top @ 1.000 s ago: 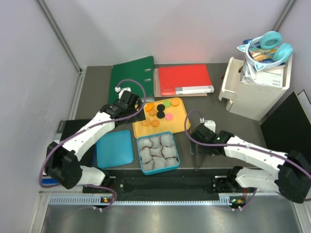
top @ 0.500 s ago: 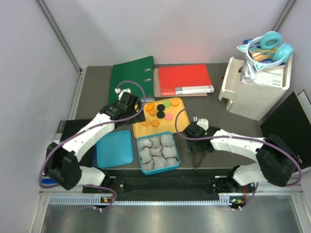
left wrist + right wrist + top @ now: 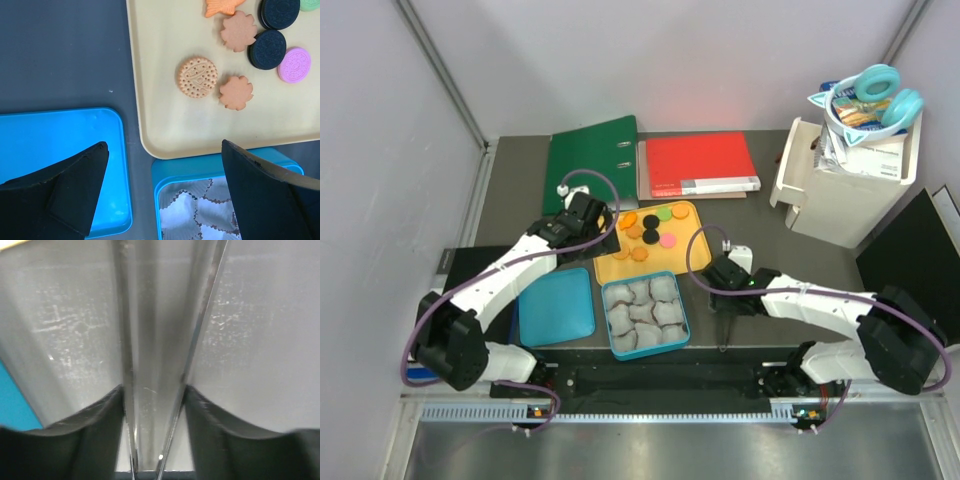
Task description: Pack the cookies
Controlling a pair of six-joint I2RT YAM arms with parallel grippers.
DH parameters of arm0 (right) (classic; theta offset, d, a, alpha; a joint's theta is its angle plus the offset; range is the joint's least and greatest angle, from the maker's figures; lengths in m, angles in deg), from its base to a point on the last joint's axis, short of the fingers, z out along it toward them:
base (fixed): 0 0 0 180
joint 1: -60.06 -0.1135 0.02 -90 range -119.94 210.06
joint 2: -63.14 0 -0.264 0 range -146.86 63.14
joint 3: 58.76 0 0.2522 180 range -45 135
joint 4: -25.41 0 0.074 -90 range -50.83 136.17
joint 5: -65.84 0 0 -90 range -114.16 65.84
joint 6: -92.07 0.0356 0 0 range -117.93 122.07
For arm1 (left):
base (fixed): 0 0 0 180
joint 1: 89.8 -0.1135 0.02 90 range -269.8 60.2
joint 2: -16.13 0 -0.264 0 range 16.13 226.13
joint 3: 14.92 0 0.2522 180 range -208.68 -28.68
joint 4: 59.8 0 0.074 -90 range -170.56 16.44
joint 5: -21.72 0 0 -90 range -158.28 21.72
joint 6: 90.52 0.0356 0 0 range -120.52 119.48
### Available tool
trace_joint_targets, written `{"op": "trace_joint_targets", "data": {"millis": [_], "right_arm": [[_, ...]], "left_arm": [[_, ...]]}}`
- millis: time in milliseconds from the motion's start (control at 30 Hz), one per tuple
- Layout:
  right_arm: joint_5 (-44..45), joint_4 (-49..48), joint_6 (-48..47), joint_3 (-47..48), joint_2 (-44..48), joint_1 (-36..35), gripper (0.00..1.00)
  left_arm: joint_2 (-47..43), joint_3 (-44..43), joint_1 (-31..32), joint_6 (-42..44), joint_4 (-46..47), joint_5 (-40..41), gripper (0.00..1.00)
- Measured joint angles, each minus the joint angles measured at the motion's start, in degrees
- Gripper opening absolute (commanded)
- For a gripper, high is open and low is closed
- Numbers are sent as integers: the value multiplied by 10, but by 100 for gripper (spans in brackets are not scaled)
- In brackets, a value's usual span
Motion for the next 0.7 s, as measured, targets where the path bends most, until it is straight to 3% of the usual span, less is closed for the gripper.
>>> {"op": "trace_joint_targets", "data": {"millis": [33, 200, 367, 433, 500, 700], "right_arm": [[-2, -5, 1, -3, 4, 0, 69], [-9, -19, 5, -8, 9, 0, 72], [-9, -30, 5, -18, 15, 0, 62], [-7, -32, 4, -23, 18, 0, 45], [-9, -41, 8, -26, 19, 0, 36], [-13, -43, 31, -28, 30, 0, 41]], "left_arm": [[2, 0, 0, 0, 2, -2, 99], [18, 0, 0, -5, 7, -10, 99], [31, 0, 0, -10, 9, -17, 99], [32, 0, 0, -10, 9, -19, 99], [32, 0, 0, -10, 9, -19, 99], [33, 0, 0, -10, 9, -21, 99]]}}
